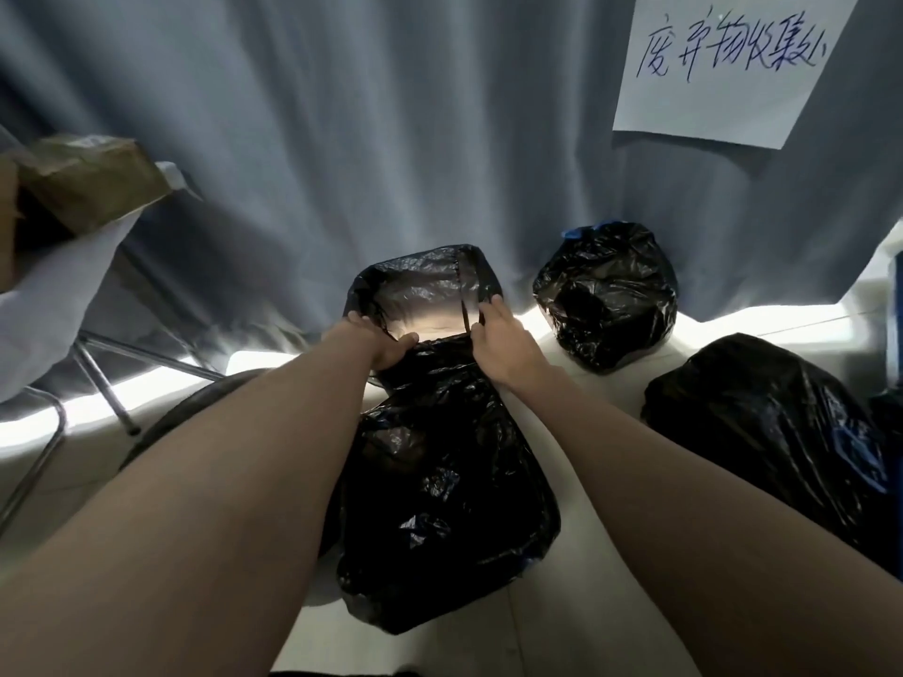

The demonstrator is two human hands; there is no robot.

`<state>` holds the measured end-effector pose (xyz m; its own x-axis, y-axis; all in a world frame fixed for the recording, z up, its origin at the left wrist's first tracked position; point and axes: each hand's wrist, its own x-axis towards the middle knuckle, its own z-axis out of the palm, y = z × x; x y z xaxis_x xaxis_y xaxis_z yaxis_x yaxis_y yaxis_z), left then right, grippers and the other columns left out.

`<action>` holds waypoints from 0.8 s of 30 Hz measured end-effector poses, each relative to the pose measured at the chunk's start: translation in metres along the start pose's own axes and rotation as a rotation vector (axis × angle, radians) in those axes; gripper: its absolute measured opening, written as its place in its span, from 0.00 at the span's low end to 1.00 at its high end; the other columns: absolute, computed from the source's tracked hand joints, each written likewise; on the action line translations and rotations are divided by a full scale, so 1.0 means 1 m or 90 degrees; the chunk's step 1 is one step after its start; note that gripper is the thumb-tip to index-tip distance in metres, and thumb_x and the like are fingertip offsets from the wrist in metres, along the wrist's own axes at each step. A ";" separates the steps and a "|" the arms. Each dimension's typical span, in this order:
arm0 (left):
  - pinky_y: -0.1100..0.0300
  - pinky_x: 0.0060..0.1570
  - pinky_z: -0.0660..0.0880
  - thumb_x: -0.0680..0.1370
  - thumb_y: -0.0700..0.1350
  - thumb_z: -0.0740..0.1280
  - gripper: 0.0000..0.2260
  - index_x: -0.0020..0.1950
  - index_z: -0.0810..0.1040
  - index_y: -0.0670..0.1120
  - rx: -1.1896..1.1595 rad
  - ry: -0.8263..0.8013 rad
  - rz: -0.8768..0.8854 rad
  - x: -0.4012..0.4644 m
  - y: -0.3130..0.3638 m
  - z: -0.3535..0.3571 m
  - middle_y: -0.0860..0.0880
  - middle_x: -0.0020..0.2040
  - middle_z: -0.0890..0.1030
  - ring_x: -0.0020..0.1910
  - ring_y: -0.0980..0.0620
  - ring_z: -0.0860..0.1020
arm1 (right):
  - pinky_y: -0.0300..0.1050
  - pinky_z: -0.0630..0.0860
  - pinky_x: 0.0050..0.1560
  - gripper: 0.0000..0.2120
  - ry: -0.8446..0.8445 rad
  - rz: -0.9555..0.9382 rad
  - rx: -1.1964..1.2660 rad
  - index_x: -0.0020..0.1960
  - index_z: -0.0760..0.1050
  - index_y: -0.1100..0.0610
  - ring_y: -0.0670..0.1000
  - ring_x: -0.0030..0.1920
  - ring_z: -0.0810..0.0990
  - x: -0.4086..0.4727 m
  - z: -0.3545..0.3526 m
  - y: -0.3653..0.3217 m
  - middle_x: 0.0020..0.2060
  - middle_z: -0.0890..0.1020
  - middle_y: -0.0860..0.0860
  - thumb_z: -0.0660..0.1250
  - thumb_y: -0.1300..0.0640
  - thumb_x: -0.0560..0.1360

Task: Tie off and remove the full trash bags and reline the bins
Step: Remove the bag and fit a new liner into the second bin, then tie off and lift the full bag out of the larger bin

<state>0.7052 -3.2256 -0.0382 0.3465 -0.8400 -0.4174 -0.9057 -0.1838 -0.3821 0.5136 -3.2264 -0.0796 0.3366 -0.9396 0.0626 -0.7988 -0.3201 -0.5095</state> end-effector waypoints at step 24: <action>0.51 0.64 0.70 0.79 0.49 0.60 0.23 0.72 0.68 0.44 -0.136 0.150 -0.055 -0.200 -0.118 0.065 0.44 0.72 0.70 0.68 0.43 0.71 | 0.51 0.74 0.56 0.17 -0.084 -0.060 0.022 0.64 0.73 0.61 0.62 0.62 0.76 -0.128 0.018 -0.169 0.60 0.78 0.60 0.62 0.56 0.77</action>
<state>0.7586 -3.0024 0.0368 0.3815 -0.9068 -0.1794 -0.9145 -0.3420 -0.2162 0.6145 -3.0502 -0.0176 0.4737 -0.8807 -0.0014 -0.7441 -0.3995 -0.5354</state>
